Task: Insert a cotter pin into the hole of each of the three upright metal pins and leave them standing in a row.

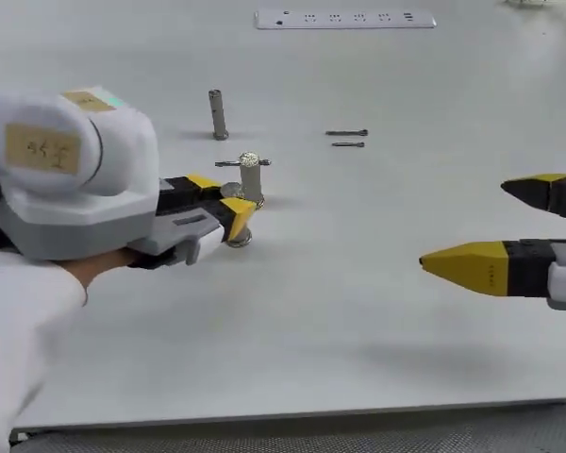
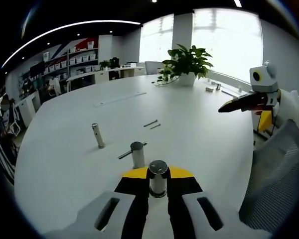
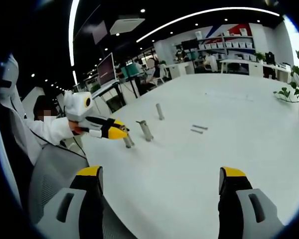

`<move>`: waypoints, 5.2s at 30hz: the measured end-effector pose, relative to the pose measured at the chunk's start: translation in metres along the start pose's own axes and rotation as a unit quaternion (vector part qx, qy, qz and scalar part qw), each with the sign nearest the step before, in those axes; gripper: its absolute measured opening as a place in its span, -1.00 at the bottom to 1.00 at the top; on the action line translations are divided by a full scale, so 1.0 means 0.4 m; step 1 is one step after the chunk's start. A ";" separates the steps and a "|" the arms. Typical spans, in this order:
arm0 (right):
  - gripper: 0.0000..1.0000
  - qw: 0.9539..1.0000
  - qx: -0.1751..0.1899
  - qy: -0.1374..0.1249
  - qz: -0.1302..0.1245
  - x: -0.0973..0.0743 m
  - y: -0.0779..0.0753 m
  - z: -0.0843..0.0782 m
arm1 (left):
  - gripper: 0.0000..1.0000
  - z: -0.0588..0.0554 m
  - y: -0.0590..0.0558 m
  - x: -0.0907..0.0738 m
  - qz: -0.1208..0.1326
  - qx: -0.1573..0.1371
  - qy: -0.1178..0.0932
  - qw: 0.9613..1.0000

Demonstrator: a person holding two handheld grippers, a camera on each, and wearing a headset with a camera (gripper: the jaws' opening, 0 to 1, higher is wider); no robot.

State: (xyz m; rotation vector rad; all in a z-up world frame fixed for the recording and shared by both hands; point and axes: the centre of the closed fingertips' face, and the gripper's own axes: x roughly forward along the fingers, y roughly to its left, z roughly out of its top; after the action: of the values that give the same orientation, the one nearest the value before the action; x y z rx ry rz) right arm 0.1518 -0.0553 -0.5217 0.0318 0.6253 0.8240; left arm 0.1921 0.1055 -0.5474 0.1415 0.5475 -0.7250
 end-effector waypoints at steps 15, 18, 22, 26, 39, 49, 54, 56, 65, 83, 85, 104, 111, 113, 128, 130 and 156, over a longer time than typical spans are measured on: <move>0.89 1.000 0.008 0.001 0.000 -0.004 -0.014 -0.013 | -0.81 -0.012 -0.047 0.049 -0.012 0.014 0.019 1.000; 0.89 1.000 0.010 0.002 0.001 -0.004 -0.014 -0.017 | -0.81 -0.014 -0.052 0.052 -0.011 0.016 0.022 1.000; 0.89 1.000 0.009 0.005 0.002 -0.004 -0.013 -0.021 | -0.81 -0.014 -0.053 0.053 -0.009 0.016 0.023 1.000; 0.88 1.000 0.011 0.005 0.003 -0.004 -0.013 -0.022 | -0.81 -0.017 -0.053 0.055 -0.010 0.016 0.027 0.999; 0.88 1.000 0.013 0.008 0.003 -0.003 -0.023 -0.028 | -0.81 -0.013 -0.045 0.060 0.001 0.008 0.029 1.000; 0.88 1.000 0.015 0.011 0.006 0.000 -0.017 -0.031 | -0.81 -0.014 -0.049 0.062 0.000 0.002 0.028 1.000; 0.87 1.000 0.014 0.012 0.008 0.001 -0.009 -0.032 | -0.81 -0.018 -0.050 0.058 -0.001 0.003 0.027 1.000; 0.87 1.000 0.016 0.011 0.007 0.002 -0.008 -0.032 | -0.81 -0.021 -0.052 0.054 -0.002 0.006 0.026 1.000; 0.88 1.000 0.015 0.010 0.007 0.002 -0.007 -0.032 | -0.80 -0.027 -0.053 0.050 0.001 0.009 0.024 1.000; 0.89 1.000 0.014 0.017 0.009 0.005 0.032 -0.026 | -0.25 -0.024 -0.058 0.013 -0.041 0.014 0.020 0.999; 0.88 1.000 0.014 0.016 0.009 0.003 0.035 -0.024 | -0.20 -0.025 -0.057 0.000 -0.049 0.003 0.018 0.999; 0.88 1.000 0.007 0.029 -0.001 -0.012 -0.025 -0.024 | 0.70 -0.034 -0.048 -0.097 -0.094 -0.028 -0.013 0.995; 0.87 0.999 0.002 0.035 -0.003 -0.014 -0.033 -0.020 | 0.97 -0.016 -0.057 -0.106 -0.106 -0.025 -0.028 0.994; 0.87 0.999 -0.002 0.036 -0.004 -0.014 -0.033 -0.016 | 0.97 -0.017 -0.061 -0.110 -0.110 -0.029 -0.030 0.993; 0.69 0.995 -0.063 0.076 0.006 -0.001 -0.054 0.042 | 0.97 -0.060 -0.042 -0.135 -0.109 -0.038 -0.014 0.993; 0.67 0.994 -0.079 0.079 0.004 0.010 -0.072 0.063 | 0.97 -0.054 -0.043 -0.138 -0.108 -0.037 -0.017 0.993; 0.09 0.962 -0.239 0.130 0.032 0.165 -0.166 0.242 | 0.97 -0.088 -0.017 -0.195 -0.086 -0.041 -0.005 0.995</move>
State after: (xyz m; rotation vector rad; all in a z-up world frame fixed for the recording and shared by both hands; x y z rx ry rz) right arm 0.2818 -0.0353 -0.4931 -0.5047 0.6584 1.0340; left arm 0.1245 0.1572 -0.5365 0.0138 0.5848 -0.8687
